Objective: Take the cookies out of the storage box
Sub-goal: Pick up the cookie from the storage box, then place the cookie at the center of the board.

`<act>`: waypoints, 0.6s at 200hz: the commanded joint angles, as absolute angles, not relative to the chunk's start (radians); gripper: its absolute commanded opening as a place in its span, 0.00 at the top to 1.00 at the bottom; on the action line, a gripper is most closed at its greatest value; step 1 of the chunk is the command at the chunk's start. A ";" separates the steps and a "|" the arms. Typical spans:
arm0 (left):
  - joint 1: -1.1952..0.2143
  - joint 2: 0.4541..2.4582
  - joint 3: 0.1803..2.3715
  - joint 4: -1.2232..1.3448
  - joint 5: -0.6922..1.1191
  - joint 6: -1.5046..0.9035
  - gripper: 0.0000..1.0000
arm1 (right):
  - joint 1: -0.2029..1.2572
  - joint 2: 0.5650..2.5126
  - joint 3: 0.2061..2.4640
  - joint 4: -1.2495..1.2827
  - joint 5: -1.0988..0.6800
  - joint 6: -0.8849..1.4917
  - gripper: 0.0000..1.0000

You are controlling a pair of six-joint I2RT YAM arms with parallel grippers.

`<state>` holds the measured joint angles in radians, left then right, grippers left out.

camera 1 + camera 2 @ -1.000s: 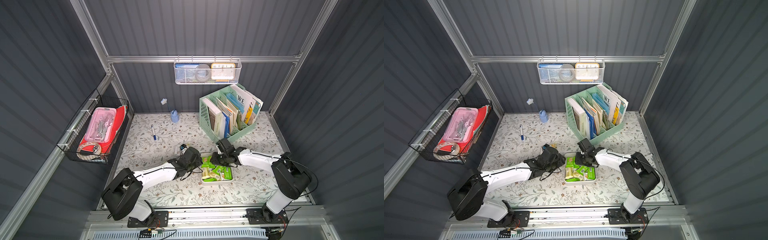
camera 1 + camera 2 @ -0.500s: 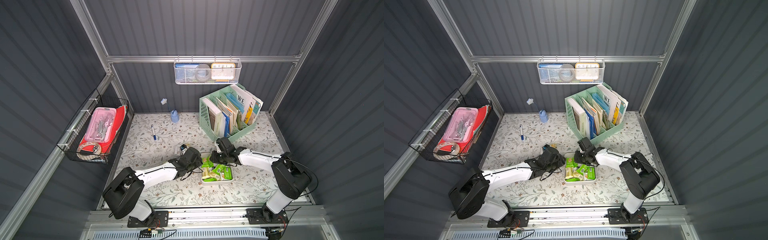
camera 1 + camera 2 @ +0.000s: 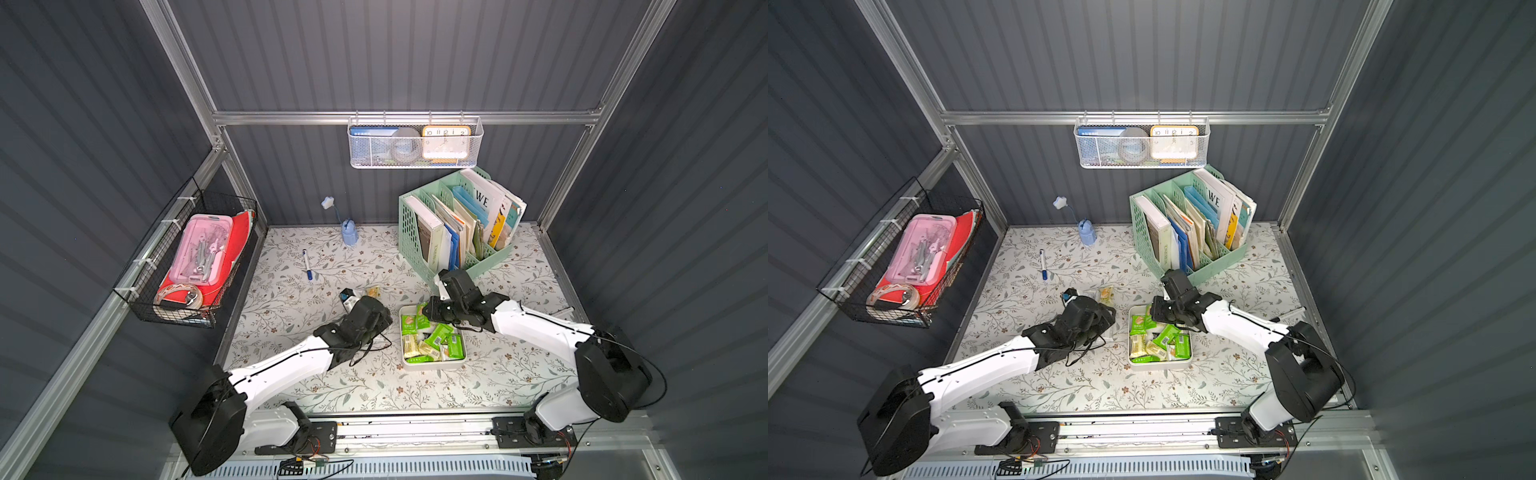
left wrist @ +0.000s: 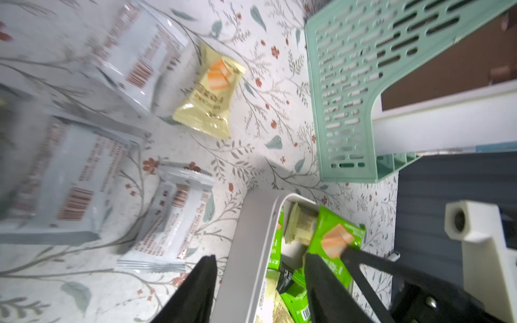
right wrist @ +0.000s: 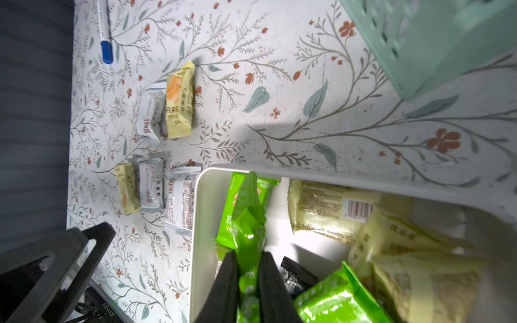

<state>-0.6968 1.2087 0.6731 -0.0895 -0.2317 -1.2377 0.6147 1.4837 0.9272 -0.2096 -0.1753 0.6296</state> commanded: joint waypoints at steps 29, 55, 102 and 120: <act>-0.531 1.003 0.555 -0.185 -0.229 -1.267 0.44 | 0.611 1.438 0.971 -0.247 -0.220 0.669 0.87; -0.523 0.923 0.546 -0.257 -0.264 -1.264 0.44 | 0.633 1.510 1.046 -0.206 -0.233 0.708 0.88; -0.523 0.835 0.510 -0.314 -0.278 -1.291 0.45 | 0.673 1.746 1.238 -0.165 -0.212 0.753 0.88; -0.523 0.815 0.495 -0.320 -0.276 -1.299 0.46 | 0.679 1.842 1.316 -0.158 -0.194 0.758 0.89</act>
<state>-0.5289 0.8398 0.5232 -0.2630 -0.2619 -1.2770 0.6735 1.7420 1.2343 -0.1787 -0.2169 0.7265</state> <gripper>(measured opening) 0.546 0.115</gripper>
